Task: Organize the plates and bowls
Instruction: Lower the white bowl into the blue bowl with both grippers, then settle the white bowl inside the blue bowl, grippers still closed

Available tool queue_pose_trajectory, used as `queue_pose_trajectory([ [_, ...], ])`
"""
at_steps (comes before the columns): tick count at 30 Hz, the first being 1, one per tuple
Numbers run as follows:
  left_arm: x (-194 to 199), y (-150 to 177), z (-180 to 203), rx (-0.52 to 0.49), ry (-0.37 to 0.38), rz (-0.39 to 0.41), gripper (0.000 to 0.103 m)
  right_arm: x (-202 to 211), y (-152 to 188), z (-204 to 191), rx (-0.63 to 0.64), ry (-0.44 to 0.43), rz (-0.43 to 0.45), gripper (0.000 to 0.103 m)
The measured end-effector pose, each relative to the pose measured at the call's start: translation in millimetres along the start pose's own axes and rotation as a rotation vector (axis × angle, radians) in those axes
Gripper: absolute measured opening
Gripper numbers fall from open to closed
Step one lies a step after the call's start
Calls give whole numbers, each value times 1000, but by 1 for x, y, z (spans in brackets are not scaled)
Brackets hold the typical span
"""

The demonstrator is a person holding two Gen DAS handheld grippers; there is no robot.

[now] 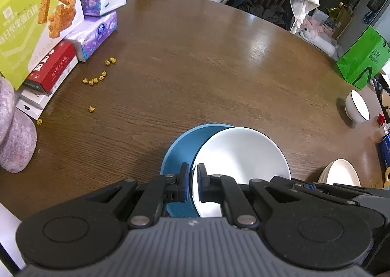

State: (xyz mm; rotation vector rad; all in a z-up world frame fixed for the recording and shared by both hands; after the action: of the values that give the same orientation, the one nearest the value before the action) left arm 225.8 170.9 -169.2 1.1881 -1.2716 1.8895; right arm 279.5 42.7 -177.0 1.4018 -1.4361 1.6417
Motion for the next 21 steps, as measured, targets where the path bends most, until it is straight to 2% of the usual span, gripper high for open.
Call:
queue_pose_trajectory([
  [21,-39,3,-4,-49,8,-71,7,-38,1,-3,30,13,-41,7],
])
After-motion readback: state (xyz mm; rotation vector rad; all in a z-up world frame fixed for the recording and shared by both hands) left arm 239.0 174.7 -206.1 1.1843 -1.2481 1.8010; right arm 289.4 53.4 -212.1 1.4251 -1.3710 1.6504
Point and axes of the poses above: each gripper's, at about its wrist camera, not at the fingertips, and x roughly against the way its jaws point, z to its right, y to its underside, the point moved 10 cm from there along -x, roughly the way its jaws point, and after that the axes turned 3 degrees about -y, right-handed, at the moved point
